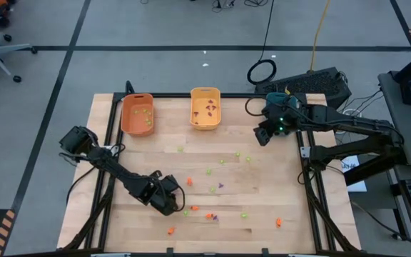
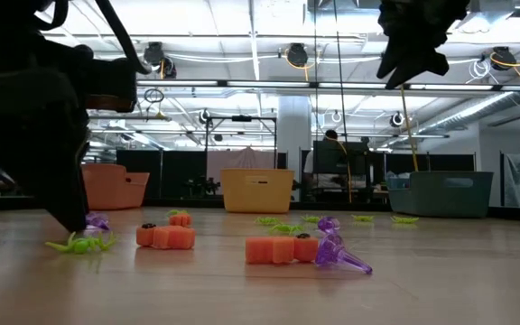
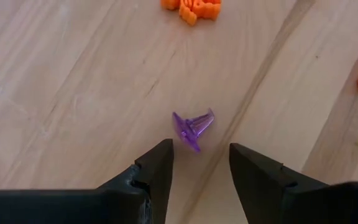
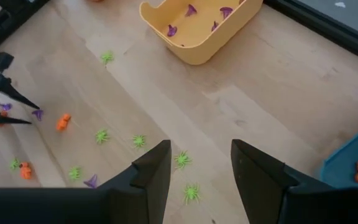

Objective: Sort Halloween decoration
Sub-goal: Put the purple witch hat toy into the yellow bin

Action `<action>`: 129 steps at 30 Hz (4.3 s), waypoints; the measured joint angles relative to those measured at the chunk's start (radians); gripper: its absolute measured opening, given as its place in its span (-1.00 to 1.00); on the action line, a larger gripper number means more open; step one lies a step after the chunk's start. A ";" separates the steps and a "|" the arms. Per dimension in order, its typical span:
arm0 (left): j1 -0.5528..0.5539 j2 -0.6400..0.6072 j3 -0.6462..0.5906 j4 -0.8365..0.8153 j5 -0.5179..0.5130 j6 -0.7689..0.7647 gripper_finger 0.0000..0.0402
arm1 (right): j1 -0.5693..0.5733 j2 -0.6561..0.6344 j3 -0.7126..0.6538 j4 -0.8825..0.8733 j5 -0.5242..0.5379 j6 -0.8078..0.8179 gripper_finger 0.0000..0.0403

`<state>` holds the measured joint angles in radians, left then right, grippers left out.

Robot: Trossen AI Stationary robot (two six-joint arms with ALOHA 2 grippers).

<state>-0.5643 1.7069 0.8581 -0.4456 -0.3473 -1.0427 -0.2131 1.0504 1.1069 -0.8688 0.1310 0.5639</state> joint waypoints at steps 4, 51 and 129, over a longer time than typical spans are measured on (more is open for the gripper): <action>0.007 0.000 0.000 -0.005 0.001 -0.046 -0.18 | 0.000 0.000 0.000 -0.006 0.000 -0.013 -0.23; 0.092 -0.164 0.003 0.021 0.029 -0.151 -1.00 | 0.000 0.000 0.000 -0.034 -0.001 0.000 -0.23; 0.388 -0.576 0.005 0.623 0.031 1.161 -1.00 | 0.032 0.000 -0.007 -0.027 0.000 0.080 -0.23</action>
<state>-0.1761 1.1305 0.8635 0.1772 -0.3161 0.1184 -0.1814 1.0504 1.0996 -0.8955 0.1306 0.6441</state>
